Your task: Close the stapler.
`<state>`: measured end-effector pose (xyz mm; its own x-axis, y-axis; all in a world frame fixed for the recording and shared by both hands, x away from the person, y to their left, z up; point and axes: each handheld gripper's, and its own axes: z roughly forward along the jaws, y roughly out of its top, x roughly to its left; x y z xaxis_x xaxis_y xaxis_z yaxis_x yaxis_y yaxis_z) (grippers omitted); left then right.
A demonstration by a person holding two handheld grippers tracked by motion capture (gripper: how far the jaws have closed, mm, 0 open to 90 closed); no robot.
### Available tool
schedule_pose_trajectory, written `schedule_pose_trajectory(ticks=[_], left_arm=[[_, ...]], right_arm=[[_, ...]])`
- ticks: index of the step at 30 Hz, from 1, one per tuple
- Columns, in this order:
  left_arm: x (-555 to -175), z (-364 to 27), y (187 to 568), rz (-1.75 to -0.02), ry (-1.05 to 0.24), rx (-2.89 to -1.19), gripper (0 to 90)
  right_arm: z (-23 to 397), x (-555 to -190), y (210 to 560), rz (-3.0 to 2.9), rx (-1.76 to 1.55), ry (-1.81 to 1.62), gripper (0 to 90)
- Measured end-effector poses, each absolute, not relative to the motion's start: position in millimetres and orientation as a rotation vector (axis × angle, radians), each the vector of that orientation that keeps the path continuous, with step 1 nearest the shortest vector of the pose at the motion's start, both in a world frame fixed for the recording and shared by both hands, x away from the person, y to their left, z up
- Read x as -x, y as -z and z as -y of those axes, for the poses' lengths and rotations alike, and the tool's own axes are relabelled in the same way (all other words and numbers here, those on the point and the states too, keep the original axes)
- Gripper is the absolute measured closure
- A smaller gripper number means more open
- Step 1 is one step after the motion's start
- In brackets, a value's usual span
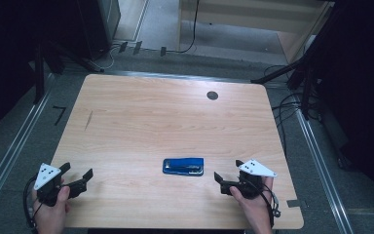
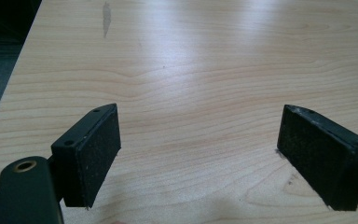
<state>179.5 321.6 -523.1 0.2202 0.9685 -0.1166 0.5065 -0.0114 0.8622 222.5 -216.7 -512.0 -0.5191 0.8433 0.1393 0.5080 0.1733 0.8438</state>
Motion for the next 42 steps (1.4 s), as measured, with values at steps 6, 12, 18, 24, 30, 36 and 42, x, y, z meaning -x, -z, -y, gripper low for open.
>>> schedule_pose_trajectory(ticks=[6, 12, 18, 24, 30, 36, 42], left_arm=[[-180, -321, 523, -1.408, -0.684, -1.646, 13.9], [-179, -321, 523, -1.409, -0.687, -1.646, 13.9], [-179, -321, 523, -1.41, -0.688, -1.646, 13.9], [-180, -321, 523, -1.41, -0.687, -1.645, 13.9], [-180, -321, 523, -1.41, -0.687, -1.646, 13.9], [-180, -321, 523, -1.412, -0.687, -1.645, 13.9], [-180, -322, 523, -1.413, -0.687, -1.647, 14.0]], right_arm=[[232, -218, 514, -2.08, -1.309, -1.253, 5.0], [251, -212, 516, -2.036, -1.335, -1.242, 5.0], [269, -207, 521, -2.043, -1.37, -1.241, 5.0], [289, -200, 524, -2.016, -1.389, -1.227, 4.7], [312, -197, 531, -1.983, -1.429, -1.208, 4.4], [330, -193, 534, -1.944, -1.468, -1.204, 4.3], [349, -189, 539, -1.921, -1.499, -1.203, 4.3]])
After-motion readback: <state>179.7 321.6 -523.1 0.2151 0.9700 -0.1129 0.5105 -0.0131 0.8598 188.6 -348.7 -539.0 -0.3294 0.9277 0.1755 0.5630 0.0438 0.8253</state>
